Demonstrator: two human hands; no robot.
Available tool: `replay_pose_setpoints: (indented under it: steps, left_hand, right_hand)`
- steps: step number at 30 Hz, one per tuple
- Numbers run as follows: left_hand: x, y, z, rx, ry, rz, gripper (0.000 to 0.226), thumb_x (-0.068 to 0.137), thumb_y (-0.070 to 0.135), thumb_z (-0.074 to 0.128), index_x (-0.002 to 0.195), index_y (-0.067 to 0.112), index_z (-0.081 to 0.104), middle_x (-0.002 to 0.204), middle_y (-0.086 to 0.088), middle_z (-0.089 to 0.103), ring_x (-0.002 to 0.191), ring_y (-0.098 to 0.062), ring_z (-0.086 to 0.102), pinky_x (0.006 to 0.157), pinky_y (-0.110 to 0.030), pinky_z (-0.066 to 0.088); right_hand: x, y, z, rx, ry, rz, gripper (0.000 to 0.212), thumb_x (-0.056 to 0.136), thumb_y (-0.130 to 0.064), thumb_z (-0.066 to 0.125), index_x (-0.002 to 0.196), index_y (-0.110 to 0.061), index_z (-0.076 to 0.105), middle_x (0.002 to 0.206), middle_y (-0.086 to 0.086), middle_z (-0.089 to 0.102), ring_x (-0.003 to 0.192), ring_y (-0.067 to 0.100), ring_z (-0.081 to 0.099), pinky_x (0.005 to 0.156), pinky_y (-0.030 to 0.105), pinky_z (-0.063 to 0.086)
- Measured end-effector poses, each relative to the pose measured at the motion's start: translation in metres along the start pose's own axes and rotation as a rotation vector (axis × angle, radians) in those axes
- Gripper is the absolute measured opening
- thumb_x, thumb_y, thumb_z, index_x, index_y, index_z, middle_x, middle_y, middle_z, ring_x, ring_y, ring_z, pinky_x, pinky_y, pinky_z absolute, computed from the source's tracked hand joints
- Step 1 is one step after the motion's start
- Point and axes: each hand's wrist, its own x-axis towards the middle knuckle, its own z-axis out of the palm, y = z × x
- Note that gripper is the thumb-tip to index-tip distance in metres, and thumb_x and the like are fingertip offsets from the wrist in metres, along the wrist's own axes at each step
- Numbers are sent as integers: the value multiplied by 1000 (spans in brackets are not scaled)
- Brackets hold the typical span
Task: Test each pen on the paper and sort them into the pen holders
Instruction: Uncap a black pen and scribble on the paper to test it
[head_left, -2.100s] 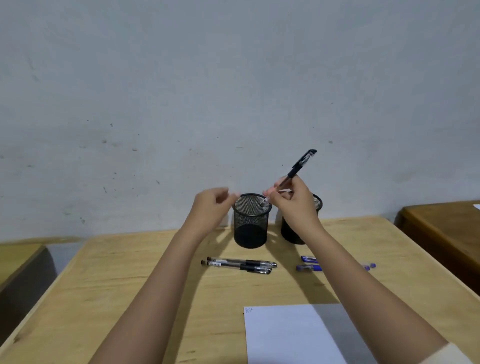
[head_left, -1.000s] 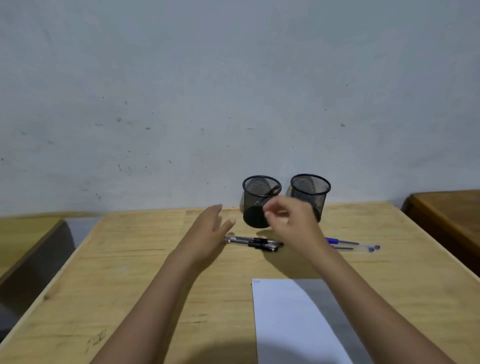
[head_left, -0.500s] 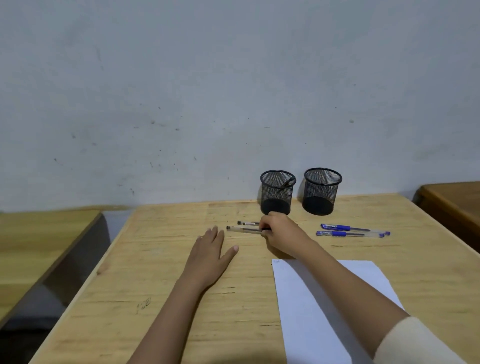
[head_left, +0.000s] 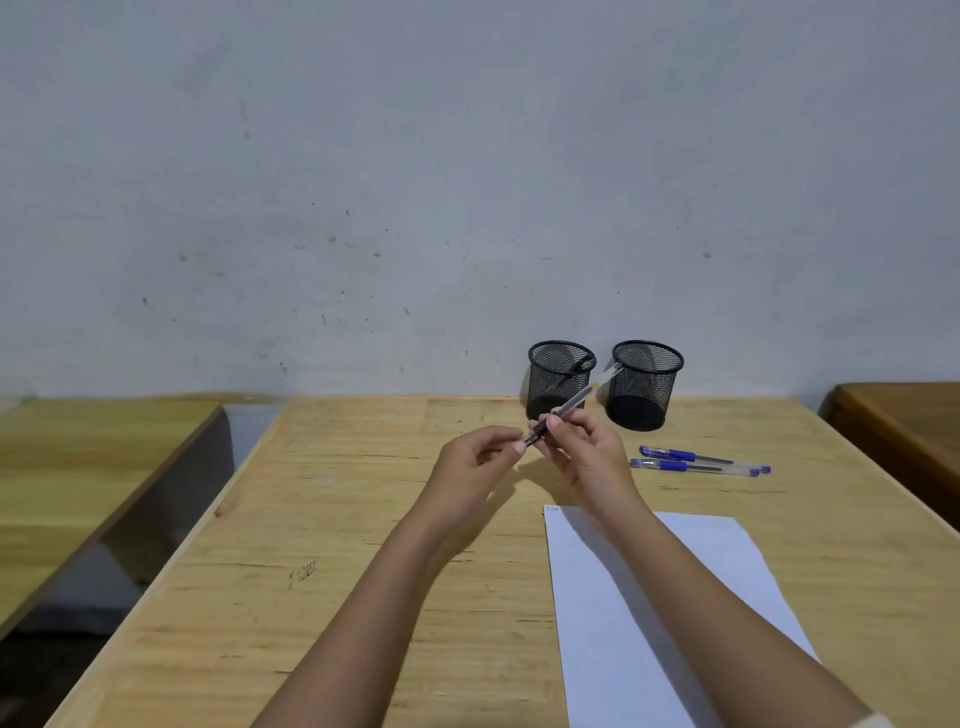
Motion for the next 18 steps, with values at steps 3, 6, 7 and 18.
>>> replay_pose_setpoints:
  steps: [3,6,7,18]
  left_hand:
    - [-1,5,1,28,-2,63,13,84,10,66,95,15,71,91,-1,70,85,-12,62,76,-14,49]
    - [-2,6,-1,73,7,101,14,85,10,65,90,21,71,86,2,70,85,-12,63,79,-20,49]
    - [-3,7,-2,81,7,114,15,86,9,64,88,23,70,85,4,70,86,-12,64,82,-22,49]
    - [-13,15,-4,80,-44,206,10,87,13,64,92,16,72,77,3,68,75,-5,63,78,-19,50]
  right_hand:
    - [-6,-6,-4,-46,-46,-36,7,88,1,54,84,-5,57,72,1,73,78,14,70,76,22,57]
    - [-11,-10,-11,-90,-81,-69,12,84,6,58,83,-6,59,75,2,73,83,21,68,83,29,56]
    - [-13,-12,-13,-138,-100,-102,16,81,8,61,80,-8,60,77,2,72,86,24,67,86,33,54]
    - [-24,-31,-17,-399,-184,-234,15,66,2,76,77,-7,70,71,-3,71,69,8,64,65,16,51]
